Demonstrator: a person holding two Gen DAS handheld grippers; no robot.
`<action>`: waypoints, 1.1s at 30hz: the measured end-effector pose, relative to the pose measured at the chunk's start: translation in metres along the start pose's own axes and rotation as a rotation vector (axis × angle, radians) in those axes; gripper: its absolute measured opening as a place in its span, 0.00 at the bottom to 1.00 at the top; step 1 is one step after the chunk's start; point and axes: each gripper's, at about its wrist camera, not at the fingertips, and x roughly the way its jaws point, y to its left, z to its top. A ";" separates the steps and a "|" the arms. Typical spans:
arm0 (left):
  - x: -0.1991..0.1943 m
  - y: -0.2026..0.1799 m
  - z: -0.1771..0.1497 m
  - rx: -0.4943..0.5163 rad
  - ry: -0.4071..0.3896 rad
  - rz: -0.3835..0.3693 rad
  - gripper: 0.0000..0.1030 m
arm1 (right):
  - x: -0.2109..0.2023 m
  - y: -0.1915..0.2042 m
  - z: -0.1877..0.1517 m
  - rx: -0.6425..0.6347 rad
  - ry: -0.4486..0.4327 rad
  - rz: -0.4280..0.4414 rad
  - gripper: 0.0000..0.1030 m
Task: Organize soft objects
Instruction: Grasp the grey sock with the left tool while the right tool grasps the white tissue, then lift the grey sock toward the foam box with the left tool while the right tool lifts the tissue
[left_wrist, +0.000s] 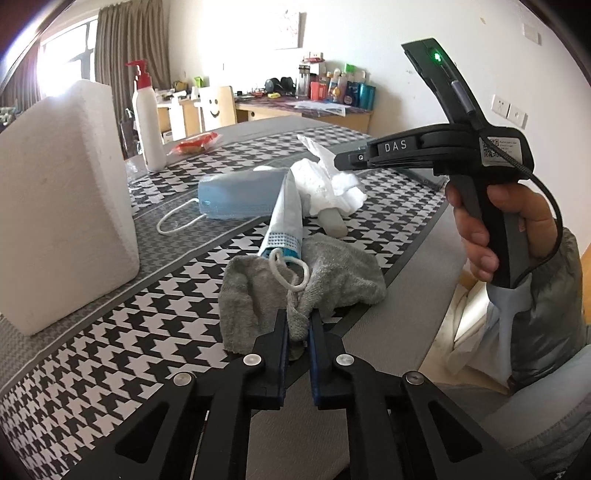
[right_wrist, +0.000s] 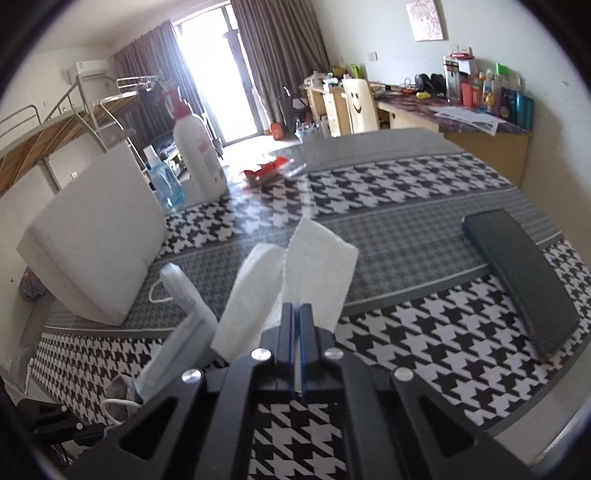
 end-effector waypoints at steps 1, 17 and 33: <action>-0.004 0.001 -0.001 0.000 -0.008 0.004 0.09 | -0.002 0.001 0.001 -0.002 -0.006 -0.007 0.04; -0.039 0.032 0.003 -0.067 -0.093 0.079 0.09 | -0.057 -0.003 0.017 0.005 -0.156 -0.075 0.04; -0.047 0.048 -0.006 -0.113 -0.096 0.105 0.09 | -0.020 0.027 0.031 -0.069 -0.102 0.003 0.04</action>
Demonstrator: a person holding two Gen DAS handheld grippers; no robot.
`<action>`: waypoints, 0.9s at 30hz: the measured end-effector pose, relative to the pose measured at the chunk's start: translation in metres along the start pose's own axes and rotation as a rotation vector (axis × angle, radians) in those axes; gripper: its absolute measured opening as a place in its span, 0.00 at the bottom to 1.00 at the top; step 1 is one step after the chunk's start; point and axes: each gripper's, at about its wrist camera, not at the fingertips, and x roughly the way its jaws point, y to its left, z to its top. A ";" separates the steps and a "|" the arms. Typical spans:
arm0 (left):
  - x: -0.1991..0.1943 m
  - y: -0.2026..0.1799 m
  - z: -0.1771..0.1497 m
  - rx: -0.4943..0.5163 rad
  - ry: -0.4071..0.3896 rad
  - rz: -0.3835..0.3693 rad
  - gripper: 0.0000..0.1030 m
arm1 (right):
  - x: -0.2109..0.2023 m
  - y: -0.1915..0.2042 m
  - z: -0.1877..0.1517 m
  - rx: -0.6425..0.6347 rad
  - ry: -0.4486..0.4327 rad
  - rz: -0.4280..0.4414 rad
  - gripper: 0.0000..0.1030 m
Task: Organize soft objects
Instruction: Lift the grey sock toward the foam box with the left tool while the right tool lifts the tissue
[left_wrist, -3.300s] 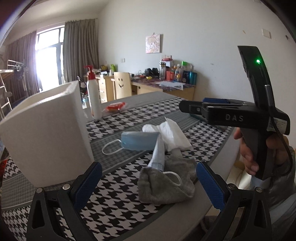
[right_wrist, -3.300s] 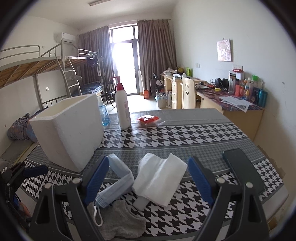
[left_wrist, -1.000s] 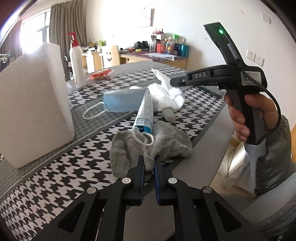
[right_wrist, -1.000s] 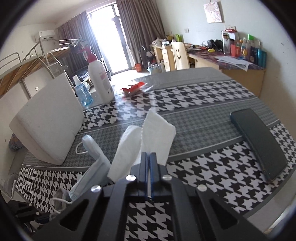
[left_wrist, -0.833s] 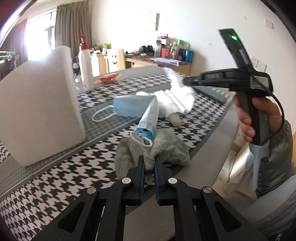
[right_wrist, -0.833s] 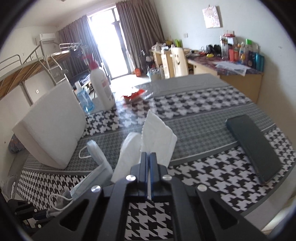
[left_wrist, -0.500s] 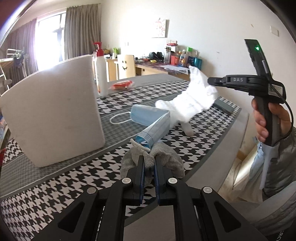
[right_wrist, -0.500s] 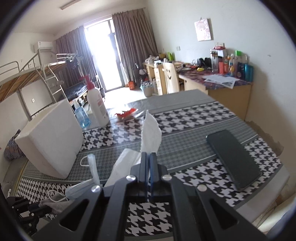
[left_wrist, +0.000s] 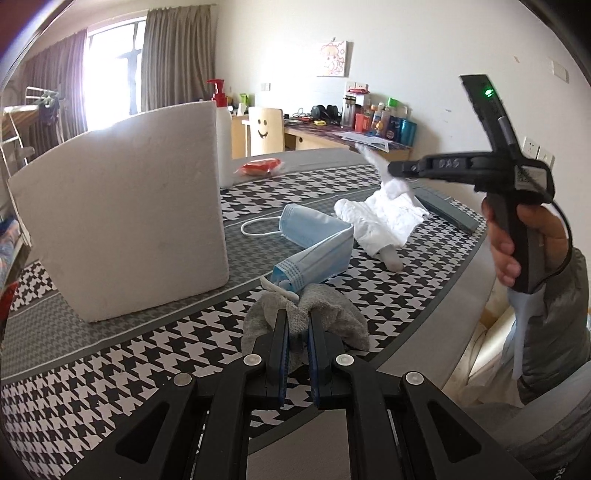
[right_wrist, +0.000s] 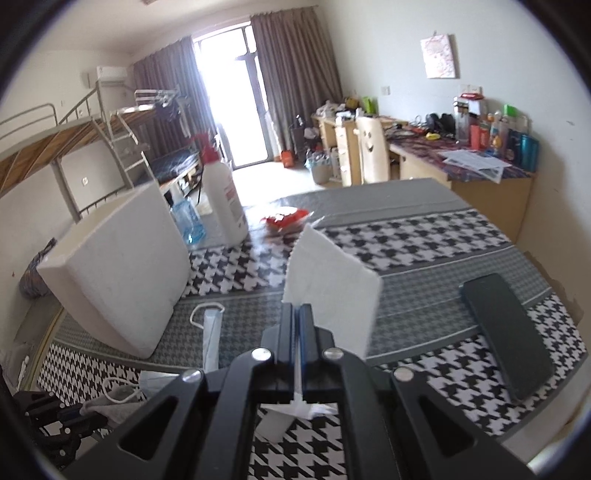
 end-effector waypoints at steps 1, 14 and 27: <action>0.000 0.000 0.000 -0.001 0.001 -0.002 0.09 | 0.005 0.002 -0.002 -0.006 0.014 0.001 0.04; 0.007 0.003 0.001 -0.006 0.011 -0.026 0.09 | 0.034 0.008 -0.025 -0.058 0.132 -0.055 0.07; 0.015 0.000 -0.001 0.002 0.021 -0.039 0.09 | 0.024 -0.023 -0.024 0.013 0.094 -0.124 0.73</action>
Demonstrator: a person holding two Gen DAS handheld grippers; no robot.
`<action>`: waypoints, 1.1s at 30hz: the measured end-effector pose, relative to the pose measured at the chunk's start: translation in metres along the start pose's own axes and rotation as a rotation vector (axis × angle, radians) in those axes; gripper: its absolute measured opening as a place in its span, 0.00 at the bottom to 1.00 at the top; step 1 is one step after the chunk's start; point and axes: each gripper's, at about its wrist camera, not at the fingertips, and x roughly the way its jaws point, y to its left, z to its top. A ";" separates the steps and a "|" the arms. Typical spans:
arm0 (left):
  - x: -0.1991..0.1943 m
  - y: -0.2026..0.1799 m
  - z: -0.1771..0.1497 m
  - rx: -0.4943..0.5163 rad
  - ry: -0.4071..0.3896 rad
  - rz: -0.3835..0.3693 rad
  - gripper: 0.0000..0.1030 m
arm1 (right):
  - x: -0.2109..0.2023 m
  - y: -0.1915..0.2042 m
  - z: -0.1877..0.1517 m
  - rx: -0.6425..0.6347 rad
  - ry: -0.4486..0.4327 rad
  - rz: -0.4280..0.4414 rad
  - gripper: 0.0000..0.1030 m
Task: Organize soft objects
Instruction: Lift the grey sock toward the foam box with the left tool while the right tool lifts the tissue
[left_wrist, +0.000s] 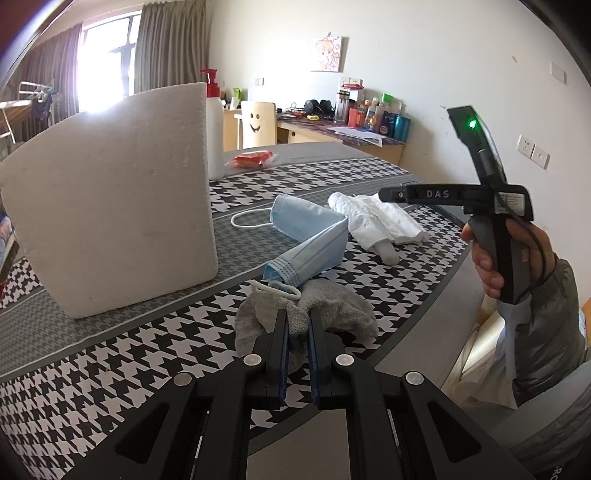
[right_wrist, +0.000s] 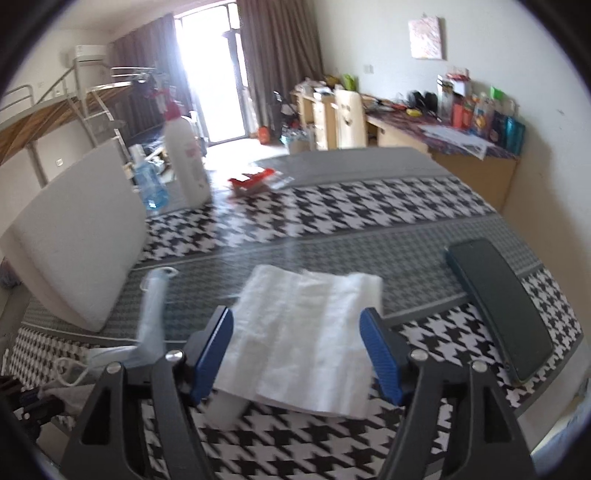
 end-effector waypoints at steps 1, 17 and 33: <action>0.002 0.000 0.000 -0.001 0.002 0.000 0.09 | 0.004 -0.003 -0.001 0.008 0.015 -0.007 0.73; 0.004 0.001 -0.002 -0.001 0.003 -0.005 0.09 | 0.034 -0.003 -0.009 0.009 0.130 -0.034 0.45; -0.031 0.000 0.006 -0.006 -0.073 -0.044 0.09 | -0.023 0.010 0.010 0.040 -0.008 0.115 0.07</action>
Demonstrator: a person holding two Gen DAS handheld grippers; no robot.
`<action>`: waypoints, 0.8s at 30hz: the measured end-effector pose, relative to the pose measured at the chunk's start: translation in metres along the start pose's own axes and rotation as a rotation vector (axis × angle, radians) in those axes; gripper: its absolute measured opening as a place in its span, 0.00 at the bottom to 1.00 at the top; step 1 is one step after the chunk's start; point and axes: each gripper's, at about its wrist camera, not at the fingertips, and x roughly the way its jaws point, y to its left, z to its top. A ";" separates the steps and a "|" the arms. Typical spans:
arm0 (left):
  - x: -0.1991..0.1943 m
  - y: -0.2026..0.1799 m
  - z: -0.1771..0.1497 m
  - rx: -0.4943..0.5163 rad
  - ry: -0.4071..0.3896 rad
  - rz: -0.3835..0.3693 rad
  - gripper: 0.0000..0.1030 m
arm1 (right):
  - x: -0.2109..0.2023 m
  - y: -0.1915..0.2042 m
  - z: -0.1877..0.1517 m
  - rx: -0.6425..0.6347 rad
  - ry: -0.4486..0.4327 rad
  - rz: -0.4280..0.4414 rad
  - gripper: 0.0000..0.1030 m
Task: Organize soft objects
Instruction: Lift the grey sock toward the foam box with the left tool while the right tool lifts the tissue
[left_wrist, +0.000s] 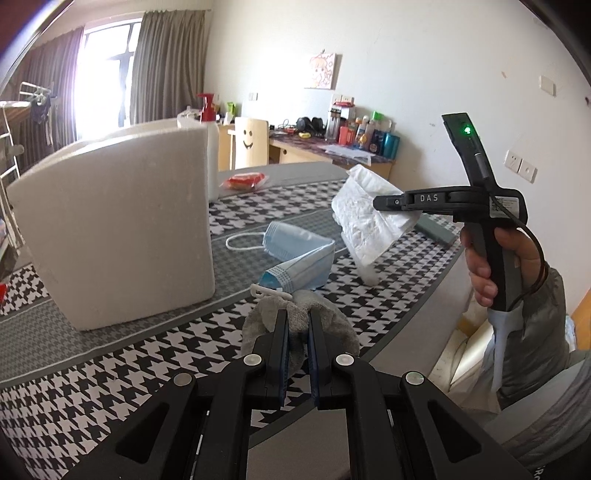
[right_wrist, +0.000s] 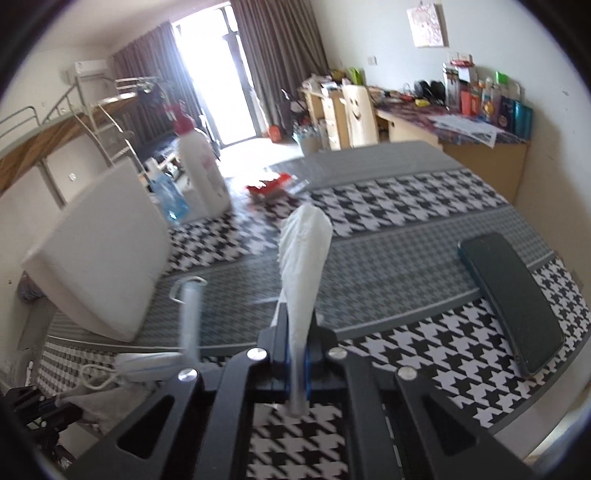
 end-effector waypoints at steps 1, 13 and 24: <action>-0.003 0.000 0.001 -0.001 -0.007 -0.001 0.09 | -0.004 0.003 0.001 -0.007 -0.014 0.011 0.07; -0.039 0.000 0.018 0.012 -0.088 0.011 0.09 | -0.035 0.023 0.008 -0.047 -0.111 0.077 0.07; -0.051 -0.007 0.035 0.038 -0.139 0.029 0.09 | -0.050 0.032 0.011 -0.081 -0.166 0.109 0.07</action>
